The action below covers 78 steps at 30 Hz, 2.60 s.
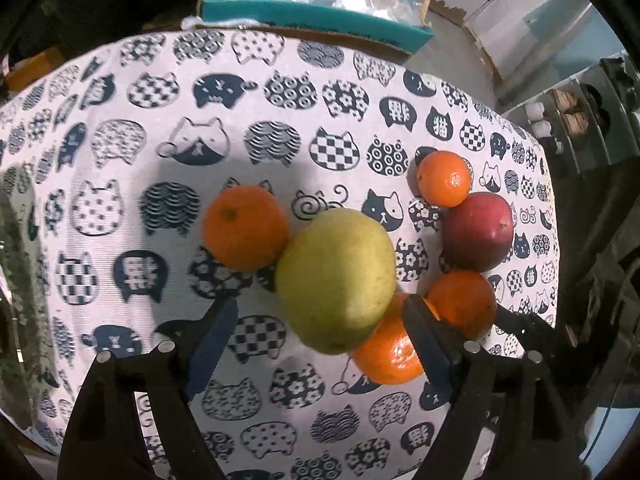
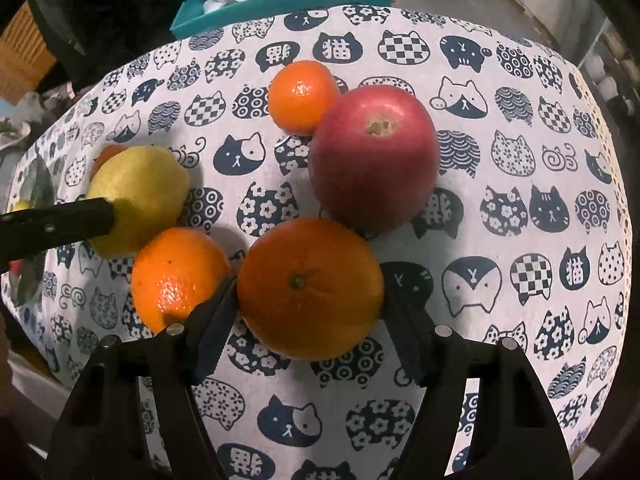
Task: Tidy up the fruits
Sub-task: 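Grasp the green pear with the left gripper while the right gripper grasps the large orange, then lift the green pear with the left gripper while the right gripper lifts the large orange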
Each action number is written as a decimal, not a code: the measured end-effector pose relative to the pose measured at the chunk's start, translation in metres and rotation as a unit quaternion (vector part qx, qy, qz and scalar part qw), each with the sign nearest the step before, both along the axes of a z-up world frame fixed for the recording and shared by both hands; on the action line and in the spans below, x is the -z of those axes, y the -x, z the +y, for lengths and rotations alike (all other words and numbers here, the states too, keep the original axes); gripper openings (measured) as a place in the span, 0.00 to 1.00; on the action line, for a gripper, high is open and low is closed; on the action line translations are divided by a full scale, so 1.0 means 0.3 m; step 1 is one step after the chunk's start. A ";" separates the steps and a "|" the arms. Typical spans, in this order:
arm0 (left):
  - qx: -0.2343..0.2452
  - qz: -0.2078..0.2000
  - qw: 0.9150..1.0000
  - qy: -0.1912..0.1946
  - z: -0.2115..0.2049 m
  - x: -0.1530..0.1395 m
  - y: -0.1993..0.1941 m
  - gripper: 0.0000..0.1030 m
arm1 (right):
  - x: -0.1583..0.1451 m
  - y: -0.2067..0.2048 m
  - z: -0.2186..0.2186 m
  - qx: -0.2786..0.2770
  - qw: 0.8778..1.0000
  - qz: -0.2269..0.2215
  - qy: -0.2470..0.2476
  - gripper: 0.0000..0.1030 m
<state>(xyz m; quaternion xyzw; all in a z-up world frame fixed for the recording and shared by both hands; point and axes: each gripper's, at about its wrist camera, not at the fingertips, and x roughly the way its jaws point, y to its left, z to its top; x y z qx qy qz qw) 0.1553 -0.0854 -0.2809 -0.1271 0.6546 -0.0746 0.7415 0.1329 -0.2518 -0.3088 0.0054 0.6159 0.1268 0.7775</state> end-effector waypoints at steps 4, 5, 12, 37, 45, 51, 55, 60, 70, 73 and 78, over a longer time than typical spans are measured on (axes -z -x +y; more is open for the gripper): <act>0.005 0.013 1.000 0.005 -0.031 0.032 -0.018 0.83 | -0.014 0.006 -0.027 -0.007 1.000 -0.005 0.005 0.68; 0.005 0.017 1.000 0.007 -0.037 0.041 -0.023 0.83 | -0.015 0.008 -0.026 -0.009 1.000 -0.007 0.007 0.68; 0.003 0.017 1.000 0.010 -0.050 0.079 -0.055 0.77 | -0.019 0.017 -0.046 -0.003 1.000 -0.011 0.012 0.68; 0.085 -0.056 0.994 -0.039 -0.049 -0.020 0.078 0.65 | -0.189 0.076 -0.086 0.011 0.997 -0.076 0.020 0.67; 0.101 -0.093 0.990 -0.043 -0.032 -0.122 0.134 0.65 | -0.307 0.086 -0.058 0.007 0.993 -0.115 0.012 0.67; 0.108 -0.127 0.984 -0.056 -0.020 -0.208 0.172 0.65 | -0.392 0.102 -0.009 0.000 0.990 -0.144 0.008 0.67; 0.108 -0.145 0.982 -0.059 -0.004 -0.256 0.193 0.66 | -0.437 0.111 0.024 -0.005 0.987 -0.159 0.001 0.67; 0.103 -0.160 0.980 -0.057 0.027 -0.305 0.215 0.66 | -0.499 0.119 0.071 -0.015 0.984 -0.179 -0.007 0.67; 0.081 -0.191 0.977 -0.051 0.114 -0.413 0.258 0.66 | -0.598 0.126 0.171 -0.036 0.978 -0.204 -0.026 0.67; 0.073 -0.194 0.977 -0.044 0.149 -0.433 0.264 0.66 | -0.623 0.125 0.211 -0.043 0.976 -0.210 -0.031 0.67; 0.060 -0.201 0.977 -0.048 0.211 -0.454 0.274 0.66 | -0.653 0.125 0.278 -0.056 0.974 -0.217 -0.038 0.67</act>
